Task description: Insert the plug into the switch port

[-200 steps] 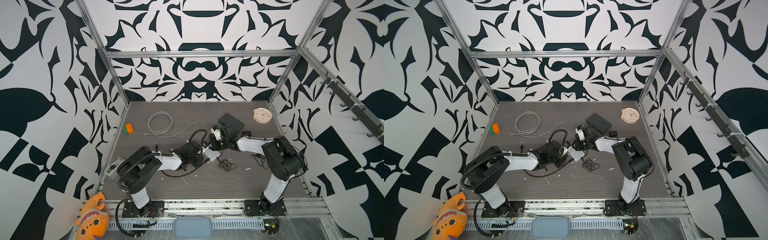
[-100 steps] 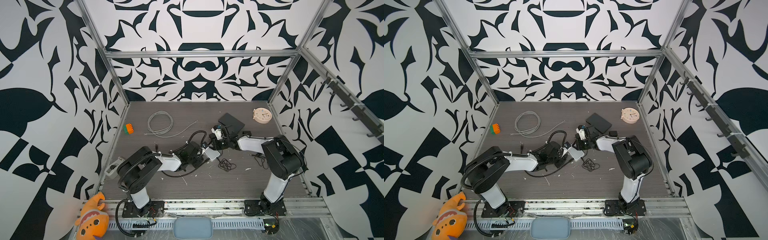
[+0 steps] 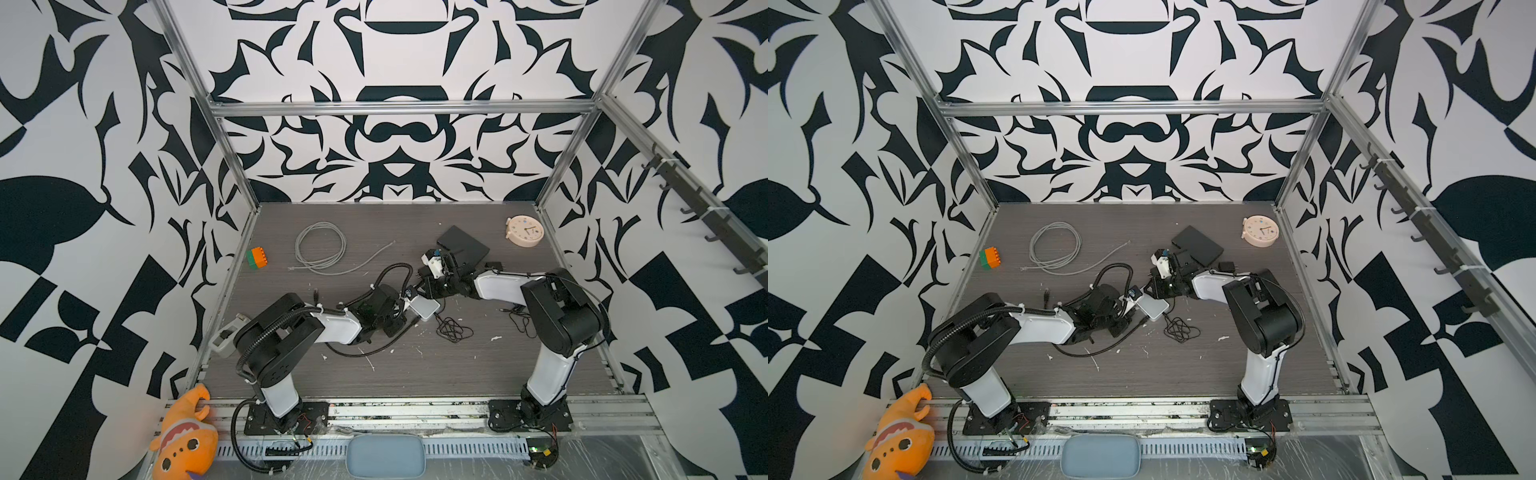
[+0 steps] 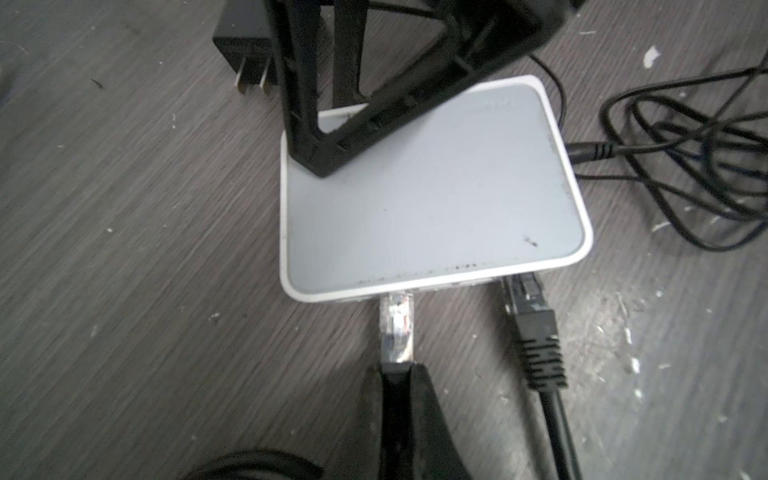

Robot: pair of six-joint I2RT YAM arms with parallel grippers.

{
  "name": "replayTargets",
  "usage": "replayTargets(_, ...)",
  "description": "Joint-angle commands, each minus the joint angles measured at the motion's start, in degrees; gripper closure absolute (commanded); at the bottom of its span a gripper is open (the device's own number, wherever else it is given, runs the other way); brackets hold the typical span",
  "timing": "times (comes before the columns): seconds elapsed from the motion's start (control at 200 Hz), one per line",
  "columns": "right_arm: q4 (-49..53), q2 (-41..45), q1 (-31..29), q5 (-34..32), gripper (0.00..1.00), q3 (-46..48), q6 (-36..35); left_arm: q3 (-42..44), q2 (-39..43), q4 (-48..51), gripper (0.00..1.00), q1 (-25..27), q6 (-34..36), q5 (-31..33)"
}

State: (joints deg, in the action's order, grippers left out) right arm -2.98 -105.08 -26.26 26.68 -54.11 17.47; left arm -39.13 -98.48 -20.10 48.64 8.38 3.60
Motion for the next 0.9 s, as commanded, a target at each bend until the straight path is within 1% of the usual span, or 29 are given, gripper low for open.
replayTargets(0.0,7.8,-1.1,-2.3,4.8,0.68,2.5,1.3,-1.0,-1.6,-4.1,1.0,0.0,-3.6,3.6)
replayTargets(0.165,3.6,-0.1,-2.5,7.0,0.69,5.5,4.3,0.1,-2.5,-6.4,1.0,0.6,-7.0,7.7)
replayTargets(0.24,3.3,-0.2,-2.9,7.7,0.69,6.2,4.4,0.4,-3.2,-8.3,1.0,1.0,-7.5,8.0)
replayTargets(0.385,3.5,-0.2,-3.3,9.7,0.69,7.4,3.0,2.4,-4.3,-15.6,1.0,1.3,-6.7,5.2)
replayTargets(0.455,4.9,-0.4,-3.2,9.4,0.69,7.3,1.8,2.7,-4.5,-17.3,1.0,1.3,-5.4,4.3)
replayTargets(0.575,6.5,-0.7,-3.2,9.7,0.7,6.5,0.1,4.2,-4.3,-20.5,1.0,1.2,-1.9,0.5)
replayTargets(0.65,7.5,-0.4,-3.2,9.4,0.7,6.0,-0.5,3.5,-4.9,-19.6,1.0,1.1,-1.1,0.9)
replayTargets(0.79,6.5,3.0,-3.6,8.6,0.71,7.5,-1.1,0.8,-5.3,-12.4,1.0,2.1,1.1,0.4)
replayTargets(0.845,6.0,4.1,-3.8,8.7,0.71,8.2,-1.5,-1.1,-5.1,-7.3,1.0,2.1,0.9,-1.3)
replayTargets(0.895,4.9,4.9,-4.1,8.2,0.71,9.2,-1.6,-3.1,-5.2,-2.8,1.0,2.1,0.3,-1.5)
